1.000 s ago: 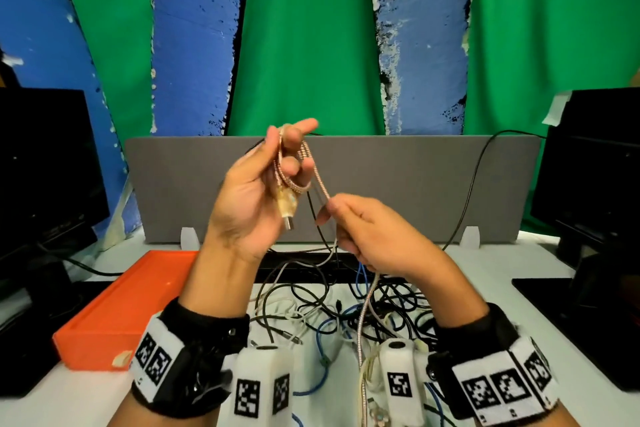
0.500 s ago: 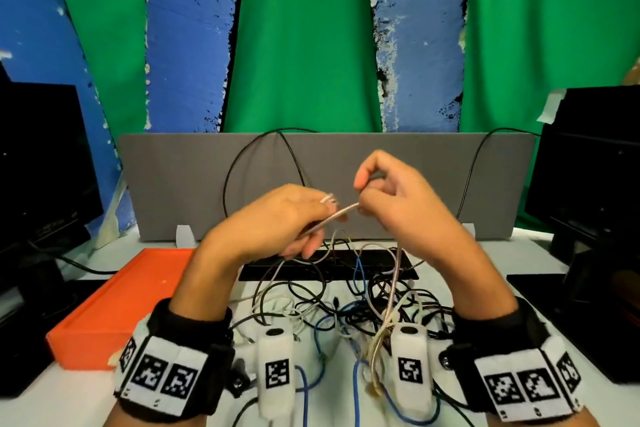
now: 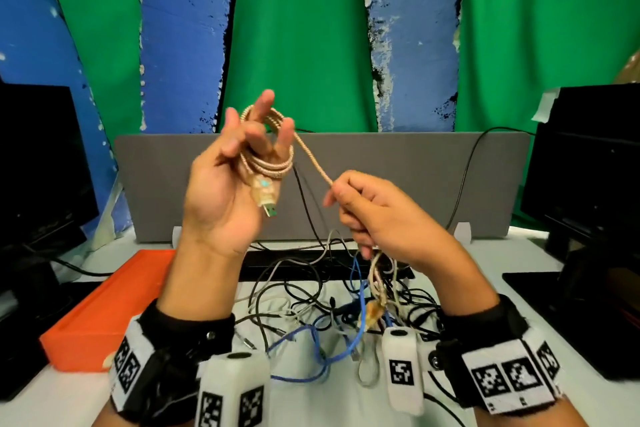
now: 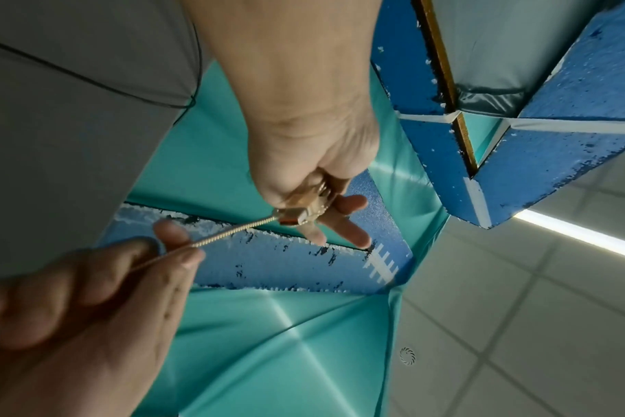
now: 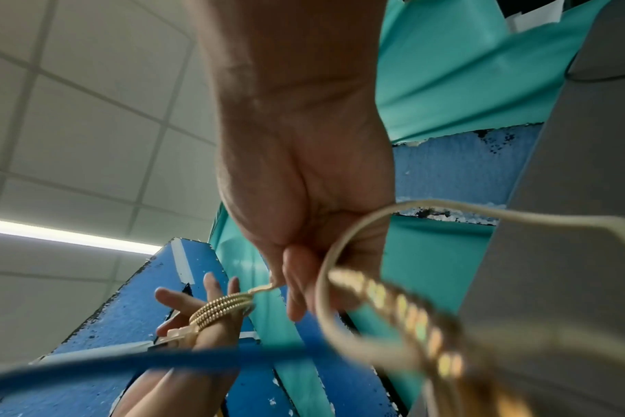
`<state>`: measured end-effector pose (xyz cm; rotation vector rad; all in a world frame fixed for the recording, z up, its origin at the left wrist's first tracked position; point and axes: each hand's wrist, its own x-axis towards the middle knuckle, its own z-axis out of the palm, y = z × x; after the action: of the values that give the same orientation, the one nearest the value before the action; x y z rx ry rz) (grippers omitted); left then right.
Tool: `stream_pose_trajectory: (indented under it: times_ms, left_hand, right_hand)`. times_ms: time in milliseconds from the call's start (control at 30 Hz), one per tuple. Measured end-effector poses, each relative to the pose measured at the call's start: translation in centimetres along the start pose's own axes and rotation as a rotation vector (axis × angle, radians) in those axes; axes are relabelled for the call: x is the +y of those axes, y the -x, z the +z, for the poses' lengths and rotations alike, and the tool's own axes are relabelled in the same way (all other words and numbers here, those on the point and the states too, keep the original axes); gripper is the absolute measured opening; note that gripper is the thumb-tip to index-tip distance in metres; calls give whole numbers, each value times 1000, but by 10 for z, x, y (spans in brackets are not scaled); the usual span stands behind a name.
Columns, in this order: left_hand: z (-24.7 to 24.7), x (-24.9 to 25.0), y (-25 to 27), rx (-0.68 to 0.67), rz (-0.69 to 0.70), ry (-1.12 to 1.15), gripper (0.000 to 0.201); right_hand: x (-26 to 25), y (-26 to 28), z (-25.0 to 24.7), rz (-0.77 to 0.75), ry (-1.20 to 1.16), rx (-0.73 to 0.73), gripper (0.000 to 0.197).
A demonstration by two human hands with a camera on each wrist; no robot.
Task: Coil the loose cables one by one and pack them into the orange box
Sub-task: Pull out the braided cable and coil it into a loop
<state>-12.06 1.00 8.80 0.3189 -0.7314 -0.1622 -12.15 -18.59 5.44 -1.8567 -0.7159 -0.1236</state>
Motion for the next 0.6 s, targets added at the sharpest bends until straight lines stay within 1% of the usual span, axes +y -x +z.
stream_pose_trajectory:
  times_ms: [33, 67, 167, 200, 233, 333, 367, 433, 467, 500, 533, 567, 600]
  left_hand:
    - [0, 2, -1, 64, 58, -21, 39]
    - [0, 4, -2, 117, 123, -52, 45]
    - [-2, 11, -5, 156, 299, -121, 53]
    - [-3, 14, -5, 149, 331, -164, 52]
    - [-4, 16, -5, 157, 353, -252, 48]
    - [-8, 11, -6, 227, 377, -549, 47]
    - [-8, 8, -6, 249, 370, -622, 47]
    - [-10, 1, -6, 251, 312, -725, 45]
    - [-11, -2, -6, 235, 258, -769, 42]
    - [-12, -5, -5, 214, 191, -805, 40]
    - [-13, -9, -4, 188, 122, -825, 39]
    - [-15, -11, -3, 163, 60, -829, 39]
    - [-16, -14, -3, 144, 5, -820, 40]
  right_hand:
    - [5, 0, 0, 42, 45, -67, 27]
    - [9, 0, 1, 84, 99, -139, 26]
    - [17, 2, 5, 206, 346, -335, 17]
    - [18, 2, 6, 238, 433, -361, 14]
    - [18, 2, 6, 269, 489, -371, 13]
    - [17, 1, 2, 283, 557, -371, 16]
    - [15, 1, 2, 261, 608, -338, 21]
    - [13, 0, 3, 178, 665, -200, 42]
    - [11, -1, 4, 121, 625, -100, 53]
    - [7, -1, 7, 58, 535, 10, 60]
    - [3, -3, 10, 0, 422, 104, 62]
    - [1, -4, 12, -40, 323, 165, 60]
    - [-1, -6, 15, -55, 263, 190, 58]
